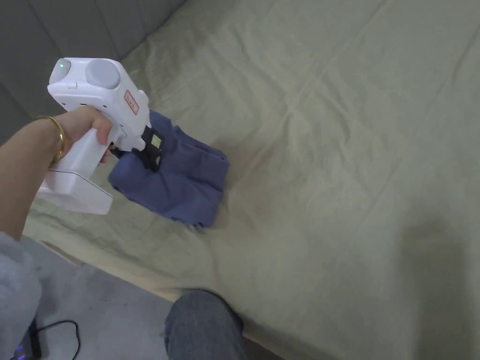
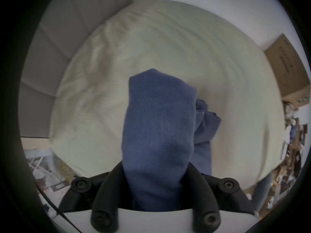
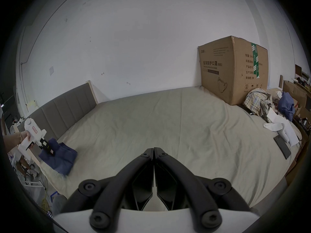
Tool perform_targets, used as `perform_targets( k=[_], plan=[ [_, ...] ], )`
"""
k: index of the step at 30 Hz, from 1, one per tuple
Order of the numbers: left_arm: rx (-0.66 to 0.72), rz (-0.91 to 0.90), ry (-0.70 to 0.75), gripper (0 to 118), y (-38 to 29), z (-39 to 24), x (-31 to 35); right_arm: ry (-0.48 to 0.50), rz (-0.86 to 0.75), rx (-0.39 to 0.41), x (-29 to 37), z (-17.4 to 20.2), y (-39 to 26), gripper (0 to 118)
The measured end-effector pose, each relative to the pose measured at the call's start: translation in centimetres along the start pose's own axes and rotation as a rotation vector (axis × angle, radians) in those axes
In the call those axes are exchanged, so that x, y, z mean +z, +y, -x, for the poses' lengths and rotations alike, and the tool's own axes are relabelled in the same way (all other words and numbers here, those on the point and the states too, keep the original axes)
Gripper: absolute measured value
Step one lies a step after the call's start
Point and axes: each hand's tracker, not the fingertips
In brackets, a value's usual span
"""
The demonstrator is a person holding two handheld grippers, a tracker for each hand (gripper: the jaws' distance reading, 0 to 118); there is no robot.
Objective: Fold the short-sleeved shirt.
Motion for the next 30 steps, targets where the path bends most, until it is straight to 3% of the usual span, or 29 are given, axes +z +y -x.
perform_targets(
  k=[1,3,4,5,7,8,10,12,13,16,18,20,23,30],
  plan=[
    [0.006,-0.002,0.055,21,0.3,0.8,-0.4,0.0,0.006,0.004,0.0,0.0,-0.1,0],
    [0.018,-0.037,0.169,37,0.8,2.1,-1.2,-0.003,0.011,0.009,0.0,0.0,-0.1,0],
    [0.005,-0.06,0.237,48,0.8,2.5,-1.5,-0.002,0.014,0.01,0.0,0.0,0.0,0],
    [0.001,-0.089,0.301,67,0.8,2.7,-1.9,-0.001,0.014,0.009,1.4,-1.6,1.4,0],
    [-0.022,-0.161,0.471,85,0.5,2.8,-2.4,0.001,0.014,0.018,1.6,-1.9,1.8,0],
    [-0.032,-0.197,0.538,92,0.2,2.6,-2.4,-0.001,0.012,0.024,1.7,-2.0,2.0,0],
    [-0.028,-0.273,0.627,92,-0.2,2.2,-1.5,-0.002,0.007,0.034,2.2,-2.6,2.5,0],
    [0.003,-0.39,0.632,85,-0.6,1.3,0.5,-0.001,-0.006,0.036,2.7,-3.1,2.9,0],
    [0.027,-0.468,0.626,77,-0.9,0.5,2.2,0.003,-0.014,0.04,2.7,-3.0,2.7,0],
    [0.017,-0.688,0.517,35,-1.8,-2.8,7.7,-0.006,-0.05,0.077,3.6,-3.5,3.6,0],
    [0.002,-0.843,0.461,27,-2.8,-5.6,11.2,-0.004,-0.09,0.08,4.2,-3.8,4.0,0],
    [0.009,-0.996,0.399,10,-4.0,-8.8,14.6,-0.014,-0.13,0.107,5.2,-4.5,5.1,0],
    [-0.014,-1.16,0.25,1,-5.8,-13.5,19.0,-0.025,-0.18,0.145,6.6,-5.5,7.0,0],
    [-0.107,-1.349,-0.083,0,-10.7,-23.3,23.6,-0.073,-0.303,0.194,6.6,-5.5,7.2,0]
  ],
)
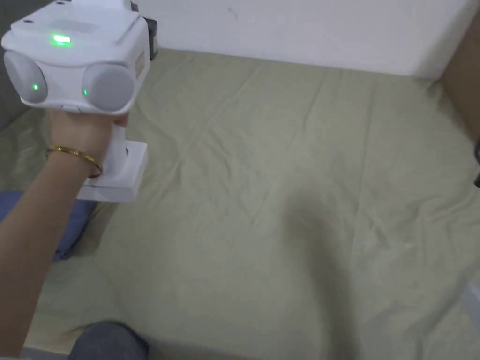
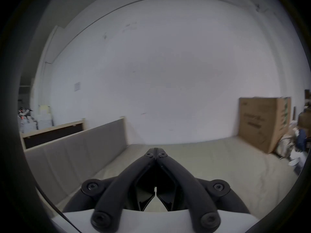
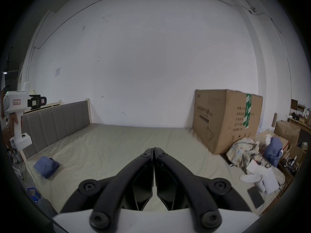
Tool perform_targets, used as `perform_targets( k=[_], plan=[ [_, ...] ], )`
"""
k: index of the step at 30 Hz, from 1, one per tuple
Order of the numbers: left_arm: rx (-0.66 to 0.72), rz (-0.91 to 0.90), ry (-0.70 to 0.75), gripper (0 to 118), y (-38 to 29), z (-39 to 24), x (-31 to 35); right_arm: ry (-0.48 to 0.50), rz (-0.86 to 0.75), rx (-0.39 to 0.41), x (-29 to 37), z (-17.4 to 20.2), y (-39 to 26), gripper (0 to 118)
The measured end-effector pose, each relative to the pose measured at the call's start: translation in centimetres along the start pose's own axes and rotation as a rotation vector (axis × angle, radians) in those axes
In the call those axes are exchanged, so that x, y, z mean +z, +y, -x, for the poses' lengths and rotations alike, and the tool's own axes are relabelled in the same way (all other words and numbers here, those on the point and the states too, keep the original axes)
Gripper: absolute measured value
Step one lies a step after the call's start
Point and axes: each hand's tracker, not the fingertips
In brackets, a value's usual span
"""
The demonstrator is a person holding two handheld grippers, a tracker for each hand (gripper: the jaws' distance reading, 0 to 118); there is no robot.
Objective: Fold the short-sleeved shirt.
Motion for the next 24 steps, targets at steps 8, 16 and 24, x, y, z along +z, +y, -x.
perform_targets(
  k=[8,16,24],
  plan=[
    [0.078,0.02,-0.141,0,-3.5,-6.5,3.5,-0.02,-0.057,0.007,0.2,2.2,5.5,0],
    [0.074,0.093,-0.179,0,-8.5,-8.5,6.0,-0.011,-0.017,0.002,0.4,2.0,2.2,0],
    [0.073,0.165,-0.17,0,-12.1,-8.3,8.0,0.009,0.033,-0.025,0.6,2.2,-1.7,0]
  ],
)
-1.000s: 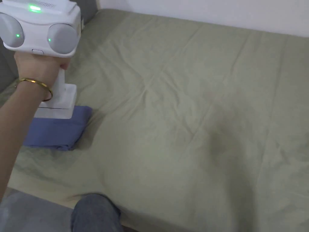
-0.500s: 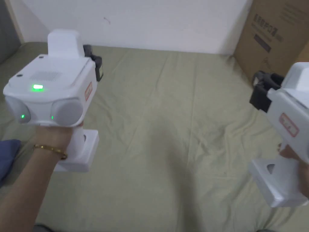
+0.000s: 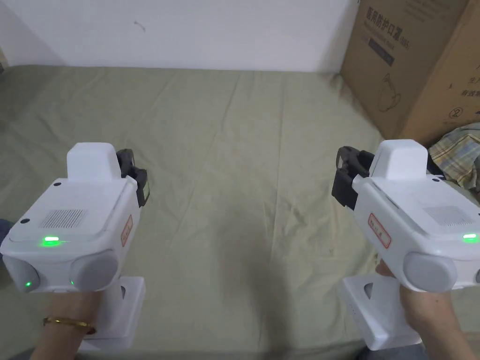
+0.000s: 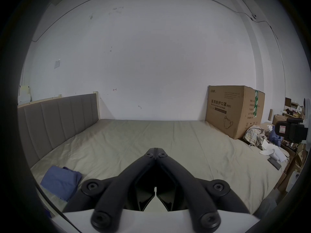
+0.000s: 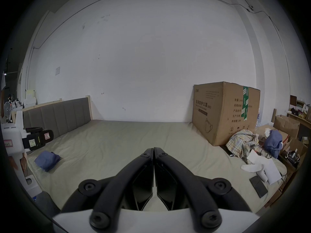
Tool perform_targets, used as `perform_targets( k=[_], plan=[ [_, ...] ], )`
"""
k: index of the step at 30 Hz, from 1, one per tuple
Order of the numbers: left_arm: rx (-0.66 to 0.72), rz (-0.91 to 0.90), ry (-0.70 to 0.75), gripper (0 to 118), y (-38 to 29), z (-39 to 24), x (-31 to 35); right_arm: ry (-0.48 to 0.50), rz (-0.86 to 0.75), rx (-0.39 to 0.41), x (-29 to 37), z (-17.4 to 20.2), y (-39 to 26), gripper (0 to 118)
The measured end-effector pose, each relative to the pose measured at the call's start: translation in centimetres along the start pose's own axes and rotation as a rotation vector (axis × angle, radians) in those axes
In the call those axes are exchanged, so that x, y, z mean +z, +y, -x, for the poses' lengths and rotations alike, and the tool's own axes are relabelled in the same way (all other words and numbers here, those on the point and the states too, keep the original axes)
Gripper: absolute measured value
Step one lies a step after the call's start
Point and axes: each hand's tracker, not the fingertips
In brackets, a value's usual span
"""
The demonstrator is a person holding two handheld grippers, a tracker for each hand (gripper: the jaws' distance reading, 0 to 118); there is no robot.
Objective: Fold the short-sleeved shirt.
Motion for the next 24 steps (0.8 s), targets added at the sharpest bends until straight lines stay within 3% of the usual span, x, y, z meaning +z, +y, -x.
perform_targets(
  k=[24],
  plan=[
    [-0.038,0.02,0.024,0,-1.6,-0.8,1.1,0.005,0.017,-0.013,1.2,1.8,-1.6,0]
  ],
)
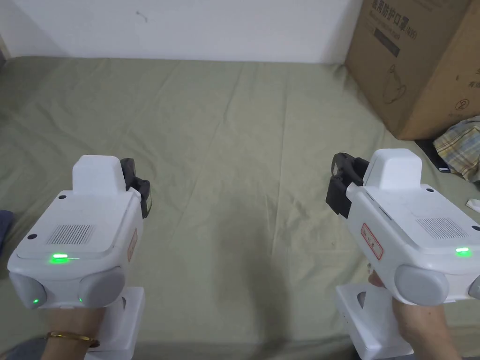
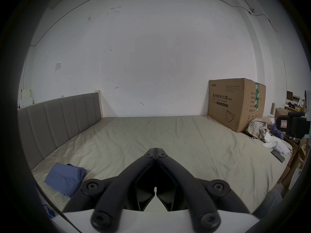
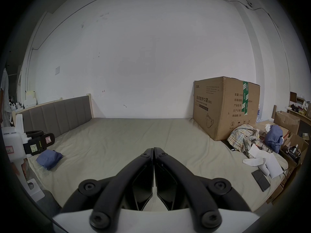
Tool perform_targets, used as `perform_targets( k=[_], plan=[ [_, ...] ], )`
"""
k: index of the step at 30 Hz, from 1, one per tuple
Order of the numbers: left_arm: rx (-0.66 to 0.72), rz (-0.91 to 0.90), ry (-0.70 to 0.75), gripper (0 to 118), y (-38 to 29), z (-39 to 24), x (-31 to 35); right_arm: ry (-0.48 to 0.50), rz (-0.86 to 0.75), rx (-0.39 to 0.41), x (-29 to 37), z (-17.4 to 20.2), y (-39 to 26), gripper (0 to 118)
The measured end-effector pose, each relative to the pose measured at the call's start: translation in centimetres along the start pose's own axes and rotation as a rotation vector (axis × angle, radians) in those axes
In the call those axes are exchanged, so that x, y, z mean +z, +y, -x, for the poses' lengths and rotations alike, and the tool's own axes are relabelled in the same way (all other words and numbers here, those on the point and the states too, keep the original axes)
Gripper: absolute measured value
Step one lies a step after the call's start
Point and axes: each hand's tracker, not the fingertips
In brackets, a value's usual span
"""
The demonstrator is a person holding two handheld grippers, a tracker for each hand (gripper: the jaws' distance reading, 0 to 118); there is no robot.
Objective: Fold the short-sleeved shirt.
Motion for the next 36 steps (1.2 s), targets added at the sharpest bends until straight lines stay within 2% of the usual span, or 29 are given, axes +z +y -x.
perform_targets(
  k=[2,4,5,6,7,8,9,11,13,14,15,17,18,25,26,36],
  plan=[
    [0.002,0.001,0.001,3,0.1,0.1,0.1,-0.003,-0.004,-0.001,0.1,0.1,0.0,0],
    [0.008,0.002,0.009,19,0.1,0.1,0.1,-0.008,-0.016,-0.003,0.2,0.1,0.2,1],
    [0.01,0.003,0.01,45,0.2,0.2,0.1,-0.011,-0.017,-0.009,0.2,0.2,0.2,13],
    [0.013,0.006,0.011,72,0.2,0.3,0.0,-0.009,-0.015,-0.014,0.3,0.1,0.2,34],
    [0.016,0.005,0.012,93,0.2,0.3,0.0,-0.002,-0.009,-0.019,0.2,-0.1,0.3,60],
    [0.015,-0.003,0.018,110,0.2,0.3,0.0,0.002,-0.006,-0.021,0.1,-0.1,0.4,90],
    [0.01,-0.018,0.028,117,0.3,0.3,0.2,-0.007,-0.002,-0.023,0.1,-0.1,0.4,102],
    [-0.004,-0.028,0.026,118,0.4,0.2,0.4,-0.021,0.0,-0.025,0.1,-0.2,0.5,112],
    [-0.009,-0.026,0.016,118,0.6,0.2,0.5,-0.02,0.003,-0.035,0.1,-0.3,0.5,116],
    [-0.01,-0.027,0.016,118,0.7,0.1,0.4,0.146,-0.002,-0.112,0.4,0.4,0.7,116],
    [-0.014,-0.03,0.02,118,0.7,0.1,0.4,0.11,0.0,-0.097,0.3,0.2,0.8,116],
    [-0.014,-0.033,0.024,118,0.8,0.1,0.3,0.115,-0.006,-0.092,0.4,0.3,0.8,116],
    [-0.011,-0.034,0.024,118,0.8,0.1,0.3,0.096,-0.002,-0.062,0.4,0.3,0.8,116],
    [-0.015,-0.034,0.027,118,0.8,0.0,0.3,0.119,-0.003,-0.061,0.4,0.7,1.1,116],
    [-0.013,-0.033,0.025,118,0.8,0.0,0.3,0.114,-0.011,-0.035,0.4,0.8,1.1,116],
    [-0.011,-0.021,0.022,118,0.4,0.0,0.3,0.108,-0.002,0.0,0.3,0.9,0.7,116]
  ],
)
